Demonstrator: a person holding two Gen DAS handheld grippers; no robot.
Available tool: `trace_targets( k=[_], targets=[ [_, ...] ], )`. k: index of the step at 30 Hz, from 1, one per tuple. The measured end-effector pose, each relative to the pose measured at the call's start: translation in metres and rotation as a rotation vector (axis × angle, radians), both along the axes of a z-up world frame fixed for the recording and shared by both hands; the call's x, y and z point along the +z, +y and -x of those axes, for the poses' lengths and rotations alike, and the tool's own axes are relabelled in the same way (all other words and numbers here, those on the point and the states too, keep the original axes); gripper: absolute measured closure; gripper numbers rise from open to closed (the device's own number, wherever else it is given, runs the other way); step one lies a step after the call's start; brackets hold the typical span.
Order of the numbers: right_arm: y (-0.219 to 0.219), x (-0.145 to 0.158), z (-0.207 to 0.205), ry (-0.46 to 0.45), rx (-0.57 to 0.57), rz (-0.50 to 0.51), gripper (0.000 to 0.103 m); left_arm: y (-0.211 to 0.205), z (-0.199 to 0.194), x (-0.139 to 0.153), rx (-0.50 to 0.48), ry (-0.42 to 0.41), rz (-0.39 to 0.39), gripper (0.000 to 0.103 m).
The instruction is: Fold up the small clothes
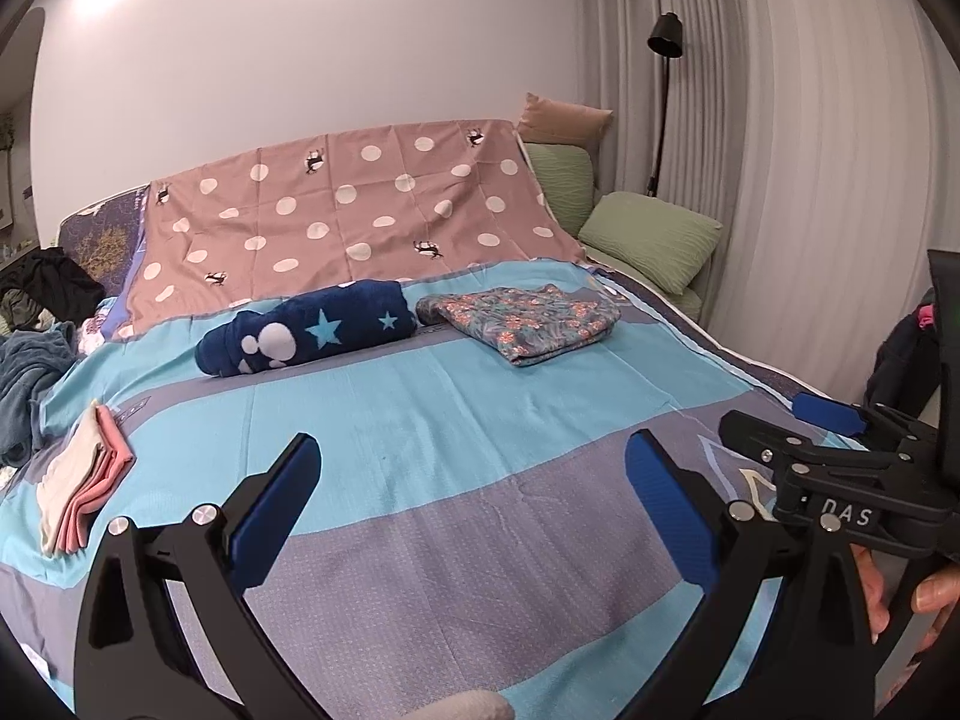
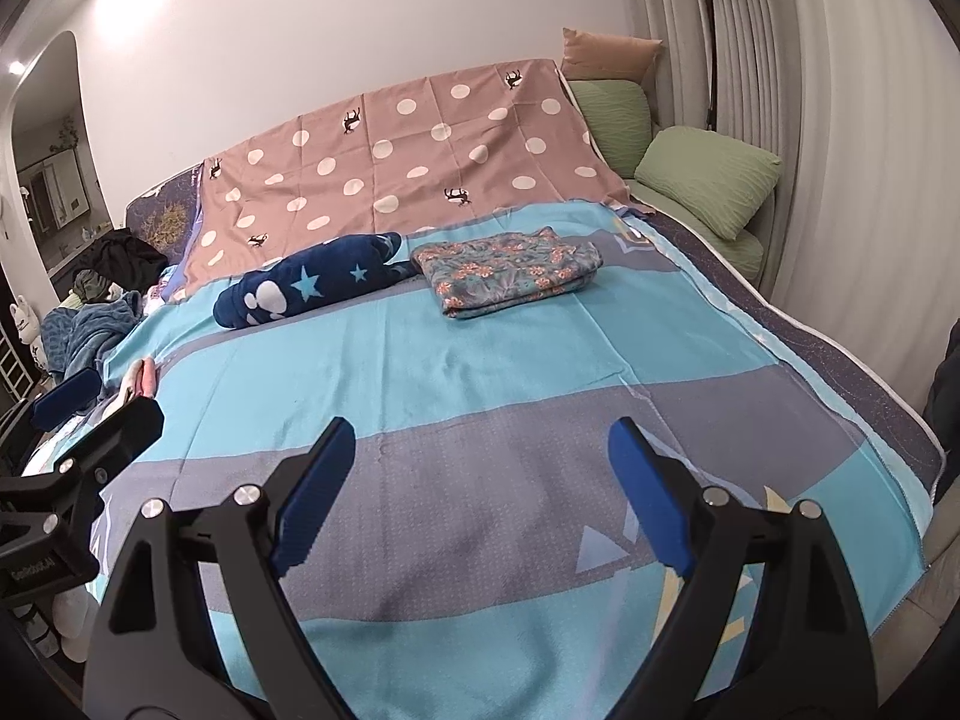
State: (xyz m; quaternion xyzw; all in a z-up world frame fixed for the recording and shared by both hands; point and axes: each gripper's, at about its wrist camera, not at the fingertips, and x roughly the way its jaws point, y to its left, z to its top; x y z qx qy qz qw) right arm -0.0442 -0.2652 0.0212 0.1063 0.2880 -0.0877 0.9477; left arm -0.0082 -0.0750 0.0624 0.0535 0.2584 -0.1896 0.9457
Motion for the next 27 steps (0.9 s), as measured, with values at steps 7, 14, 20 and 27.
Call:
trace_targets(
  k=[7,14,20,27],
  targets=[
    [0.005,-0.002,-0.003,0.009,-0.002,0.014,0.015,-0.001,0.0,-0.003,0.007,0.003,-0.014,0.001],
    [0.008,-0.004,-0.007,0.017,0.005,0.017,0.015,0.003,0.0,-0.005,0.018,0.012,-0.014,0.001],
    [0.009,-0.005,-0.008,0.02,0.01,0.019,0.015,0.006,0.0,-0.007,0.027,0.023,-0.015,0.001],
    [0.011,-0.005,-0.009,0.021,0.011,0.023,0.014,0.007,0.001,-0.01,0.034,0.026,-0.022,0.001]
  ],
)
